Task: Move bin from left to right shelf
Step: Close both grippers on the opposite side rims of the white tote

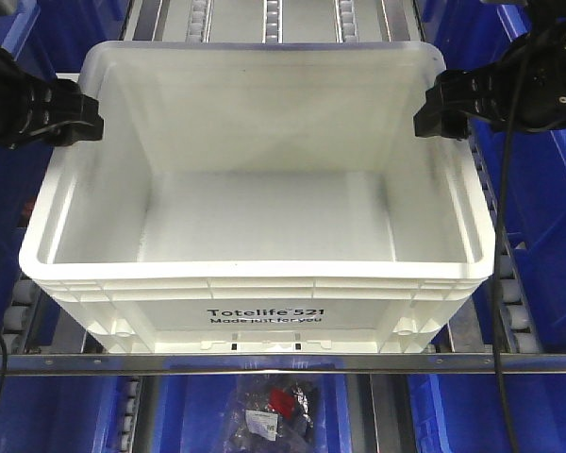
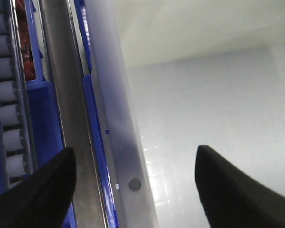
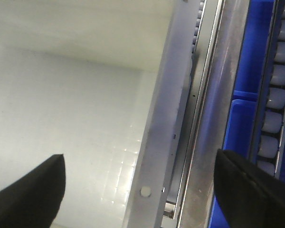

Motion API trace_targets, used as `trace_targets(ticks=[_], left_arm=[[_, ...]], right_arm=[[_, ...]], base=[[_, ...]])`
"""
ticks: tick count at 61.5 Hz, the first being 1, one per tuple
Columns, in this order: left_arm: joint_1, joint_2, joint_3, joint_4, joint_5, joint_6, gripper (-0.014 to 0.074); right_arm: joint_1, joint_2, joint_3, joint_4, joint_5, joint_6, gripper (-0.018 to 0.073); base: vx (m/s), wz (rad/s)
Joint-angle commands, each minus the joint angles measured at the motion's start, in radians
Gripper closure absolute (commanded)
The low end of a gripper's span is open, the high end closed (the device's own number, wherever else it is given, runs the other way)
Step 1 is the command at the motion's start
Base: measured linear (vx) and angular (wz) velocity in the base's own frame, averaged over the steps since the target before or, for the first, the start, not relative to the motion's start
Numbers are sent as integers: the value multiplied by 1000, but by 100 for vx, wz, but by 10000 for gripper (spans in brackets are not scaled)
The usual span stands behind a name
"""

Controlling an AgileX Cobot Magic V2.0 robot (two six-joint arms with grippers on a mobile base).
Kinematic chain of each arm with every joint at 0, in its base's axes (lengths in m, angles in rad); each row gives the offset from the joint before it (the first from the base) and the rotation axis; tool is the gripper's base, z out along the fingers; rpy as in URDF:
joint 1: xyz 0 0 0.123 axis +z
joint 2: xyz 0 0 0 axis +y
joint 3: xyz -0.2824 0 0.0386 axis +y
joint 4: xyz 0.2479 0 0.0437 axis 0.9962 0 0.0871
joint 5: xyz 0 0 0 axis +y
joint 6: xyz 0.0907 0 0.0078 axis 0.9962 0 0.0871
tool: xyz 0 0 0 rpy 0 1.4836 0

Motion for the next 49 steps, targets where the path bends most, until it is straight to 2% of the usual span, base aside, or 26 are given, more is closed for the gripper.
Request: trace_targets(ticks=[1, 49], left_arm=[[-5, -5, -43, -12, -36, -9, 91], [-5, 90, -50, -12, -26, -9, 91]], right_arm=[[-2, -12, -39, 6, -42, -9, -41], [-2, 105, -39, 30, -45, -35, -34]], base=[[0, 0], [0, 0]])
